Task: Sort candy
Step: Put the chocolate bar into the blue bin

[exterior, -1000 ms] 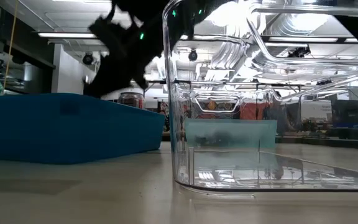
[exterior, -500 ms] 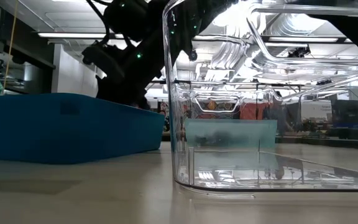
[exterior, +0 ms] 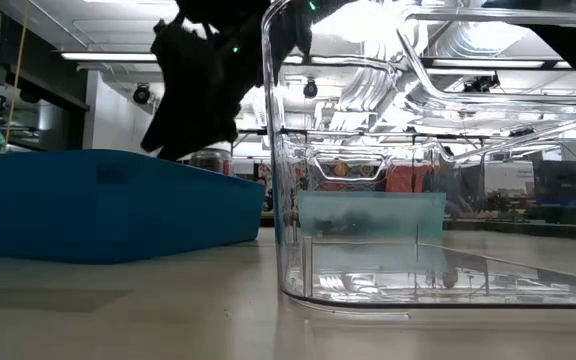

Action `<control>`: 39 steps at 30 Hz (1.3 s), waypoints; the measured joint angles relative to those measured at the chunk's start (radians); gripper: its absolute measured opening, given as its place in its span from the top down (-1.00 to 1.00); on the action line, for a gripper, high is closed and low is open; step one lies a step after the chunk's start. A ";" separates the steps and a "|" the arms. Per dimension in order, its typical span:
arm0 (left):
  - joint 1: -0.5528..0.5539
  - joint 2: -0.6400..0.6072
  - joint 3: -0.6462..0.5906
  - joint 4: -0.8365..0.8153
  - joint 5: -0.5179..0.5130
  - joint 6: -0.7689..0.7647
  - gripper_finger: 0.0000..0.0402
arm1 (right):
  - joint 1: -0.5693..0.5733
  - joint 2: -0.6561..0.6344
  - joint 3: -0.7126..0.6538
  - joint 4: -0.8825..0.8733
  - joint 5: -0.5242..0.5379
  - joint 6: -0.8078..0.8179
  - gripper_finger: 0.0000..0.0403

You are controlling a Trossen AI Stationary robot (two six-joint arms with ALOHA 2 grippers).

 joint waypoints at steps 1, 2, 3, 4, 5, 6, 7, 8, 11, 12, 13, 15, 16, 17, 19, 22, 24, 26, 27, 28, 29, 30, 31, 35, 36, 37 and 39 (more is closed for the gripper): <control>0.000 0.000 0.000 -0.006 0.000 0.000 1.00 | -0.005 0.000 0.024 -0.045 -0.017 -0.026 0.01; 0.000 0.000 0.000 -0.013 0.000 0.000 1.00 | -0.008 -0.003 0.047 -0.103 -0.031 -0.050 0.00; 0.000 0.000 0.000 -0.016 0.000 0.003 1.00 | -0.010 -0.006 0.070 -0.176 -0.045 -0.074 0.00; 0.000 0.000 0.000 -0.016 0.000 0.008 1.00 | -0.012 -0.007 0.094 -0.239 -0.052 -0.102 0.00; 0.000 0.000 0.000 -0.018 0.000 0.017 1.00 | -0.012 -0.007 0.118 -0.305 -0.052 -0.131 0.00; 0.000 -0.001 0.000 -0.019 0.000 0.028 1.00 | -0.011 -0.011 0.140 -0.388 -0.056 -0.156 0.00; 0.000 -0.002 0.000 -0.018 0.000 0.038 1.00 | -0.010 -0.015 0.155 -0.466 -0.059 -0.177 0.00; 0.000 -0.002 0.000 -0.018 -0.001 0.048 1.00 | -0.009 -0.020 0.164 -0.517 -0.064 -0.194 0.00; 0.000 -0.002 0.000 -0.018 -0.025 0.067 1.00 | -0.006 -0.065 0.147 -0.655 -0.067 -0.230 0.00; 0.000 -0.002 0.000 -0.017 -0.032 0.069 1.00 | -0.006 -0.089 0.129 -0.679 -0.066 -0.235 0.00; 0.000 -0.005 0.000 -0.020 -0.038 0.070 1.00 | -0.006 -0.117 0.105 -0.702 -0.066 -0.237 0.00; 0.000 -0.009 0.001 -0.016 -0.047 0.071 1.00 | -0.006 -0.190 0.032 -0.719 -0.066 -0.221 0.00; 0.000 -0.013 0.001 -0.017 -0.048 0.072 1.00 | -0.005 -0.236 -0.016 -0.709 -0.065 -0.205 0.00; 0.000 -0.015 0.001 -0.019 -0.049 0.076 1.00 | -0.003 -0.289 -0.067 -0.696 -0.065 -0.181 0.00; 0.000 -0.018 0.001 -0.018 -0.049 0.077 1.00 | 0.005 -0.410 -0.195 -0.630 -0.065 -0.120 0.00; 0.000 -0.026 0.001 -0.015 -0.049 0.078 1.00 | 0.041 -0.610 -0.423 -0.499 -0.064 0.016 0.00; 0.000 -0.026 0.002 -0.017 -0.049 0.085 1.00 | 0.082 -0.749 -0.578 -0.418 -0.044 0.138 0.00; 0.000 -0.025 0.001 -0.019 -0.050 0.099 1.00 | 0.139 -0.876 -0.714 -0.355 -0.027 0.278 0.00; 0.000 -0.025 0.001 -0.017 -0.051 0.108 1.00 | 0.174 -0.933 -0.776 -0.325 -0.024 0.357 0.00; 0.000 -0.026 0.001 -0.016 -0.052 0.112 1.00 | 0.212 -0.983 -0.828 -0.298 -0.024 0.443 0.00; 0.000 -0.026 0.001 -0.017 -0.053 0.114 1.00 | 0.253 -1.027 -0.874 -0.269 -0.021 0.527 0.00; 0.000 -0.025 0.001 -0.017 -0.053 0.119 1.00 | 0.293 -1.063 -0.912 -0.243 -0.017 0.604 0.00; 0.000 -0.025 0.001 -0.017 -0.053 0.121 1.00 | 0.334 -1.089 -0.941 -0.220 -0.009 0.675 0.00; 0.000 -0.025 0.001 -0.018 -0.053 0.120 1.00 | 0.485 -1.091 -0.974 -0.192 0.051 0.856 0.00; 0.000 -0.025 0.001 -0.017 -0.053 0.121 1.00 | 0.511 -1.072 -0.963 -0.194 0.059 0.869 0.00; 0.000 -0.025 0.001 -0.017 -0.053 0.120 1.00 | 0.533 -1.048 -0.952 -0.194 0.065 0.872 0.00; 0.000 -0.025 0.001 -0.018 -0.053 0.120 1.00 | 0.576 -0.997 -0.934 -0.211 0.068 0.862 0.00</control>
